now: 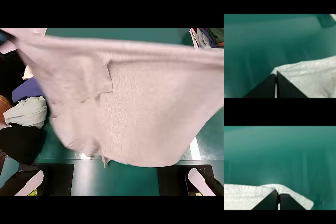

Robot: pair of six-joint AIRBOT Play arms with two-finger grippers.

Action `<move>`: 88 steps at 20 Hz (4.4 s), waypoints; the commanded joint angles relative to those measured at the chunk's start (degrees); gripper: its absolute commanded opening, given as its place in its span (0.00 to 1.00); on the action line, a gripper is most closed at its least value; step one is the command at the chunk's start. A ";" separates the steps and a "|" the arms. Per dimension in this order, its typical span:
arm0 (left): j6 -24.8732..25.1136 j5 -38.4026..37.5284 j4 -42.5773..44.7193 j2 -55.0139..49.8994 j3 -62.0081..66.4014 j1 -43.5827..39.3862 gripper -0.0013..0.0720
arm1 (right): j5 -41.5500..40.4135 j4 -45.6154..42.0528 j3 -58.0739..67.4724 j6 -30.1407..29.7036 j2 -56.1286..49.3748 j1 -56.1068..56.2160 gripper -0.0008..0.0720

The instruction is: Fold the shirts.

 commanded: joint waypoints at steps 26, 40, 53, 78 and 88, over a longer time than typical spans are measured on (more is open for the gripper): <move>3.04 11.26 8.92 -36.81 -13.55 -8.26 0.05 | -21.62 -16.48 -17.70 0.35 -31.65 22.25 0.03; -0.57 2.86 9.16 -8.09 -44.61 -4.59 0.62 | -16.70 -8.96 -34.56 0.70 -9.64 16.20 0.50; 5.84 26.62 -14.82 -1.70 -69.77 -10.12 0.62 | -19.71 -7.43 -37.22 0.68 1.75 16.31 0.50; 4.46 14.12 -2.82 0.68 -56.15 -12.85 0.04 | -18.27 -5.90 -59.58 -5.40 -10.69 0.94 0.33; -4.46 -7.21 11.15 18.40 -53.16 -12.85 0.04 | -1.20 -23.12 -52.74 -5.33 10.75 8.09 0.03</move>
